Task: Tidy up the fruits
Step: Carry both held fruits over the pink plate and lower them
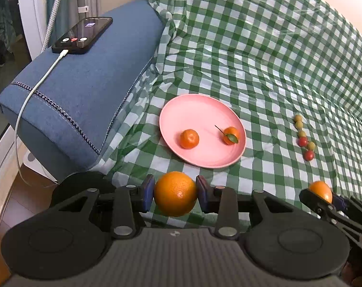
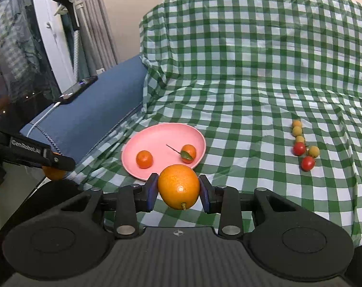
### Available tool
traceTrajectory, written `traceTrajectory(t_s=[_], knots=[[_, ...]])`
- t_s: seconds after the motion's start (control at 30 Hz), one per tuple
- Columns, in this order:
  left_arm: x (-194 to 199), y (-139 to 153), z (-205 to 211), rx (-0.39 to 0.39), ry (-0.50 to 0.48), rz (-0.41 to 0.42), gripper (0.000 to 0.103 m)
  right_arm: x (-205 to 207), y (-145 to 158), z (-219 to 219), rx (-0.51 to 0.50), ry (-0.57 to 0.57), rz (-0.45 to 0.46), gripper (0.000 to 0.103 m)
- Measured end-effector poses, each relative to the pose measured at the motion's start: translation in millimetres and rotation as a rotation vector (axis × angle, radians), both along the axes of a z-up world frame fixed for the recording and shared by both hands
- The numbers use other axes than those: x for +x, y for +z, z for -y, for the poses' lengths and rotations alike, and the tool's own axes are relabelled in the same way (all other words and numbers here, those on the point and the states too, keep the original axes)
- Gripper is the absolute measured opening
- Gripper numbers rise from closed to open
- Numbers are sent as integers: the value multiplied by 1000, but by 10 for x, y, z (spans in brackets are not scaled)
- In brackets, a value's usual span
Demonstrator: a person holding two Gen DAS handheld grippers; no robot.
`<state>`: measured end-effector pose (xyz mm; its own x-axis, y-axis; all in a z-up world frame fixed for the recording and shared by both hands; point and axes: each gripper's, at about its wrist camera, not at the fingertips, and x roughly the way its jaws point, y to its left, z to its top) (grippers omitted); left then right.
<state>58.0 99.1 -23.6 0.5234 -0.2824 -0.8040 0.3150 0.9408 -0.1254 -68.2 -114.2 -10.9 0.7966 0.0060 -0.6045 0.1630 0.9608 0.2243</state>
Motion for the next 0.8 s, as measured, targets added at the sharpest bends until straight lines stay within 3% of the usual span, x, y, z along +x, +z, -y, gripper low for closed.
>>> traceTrajectory(t_s=[0.4, 0.8], knots=[[635, 50, 237, 12, 27, 10, 42, 582, -60, 11, -9, 41, 5, 37], [1280, -387, 674, 65, -3, -56, 42, 1310, -422, 95, 29, 68, -39, 37]])
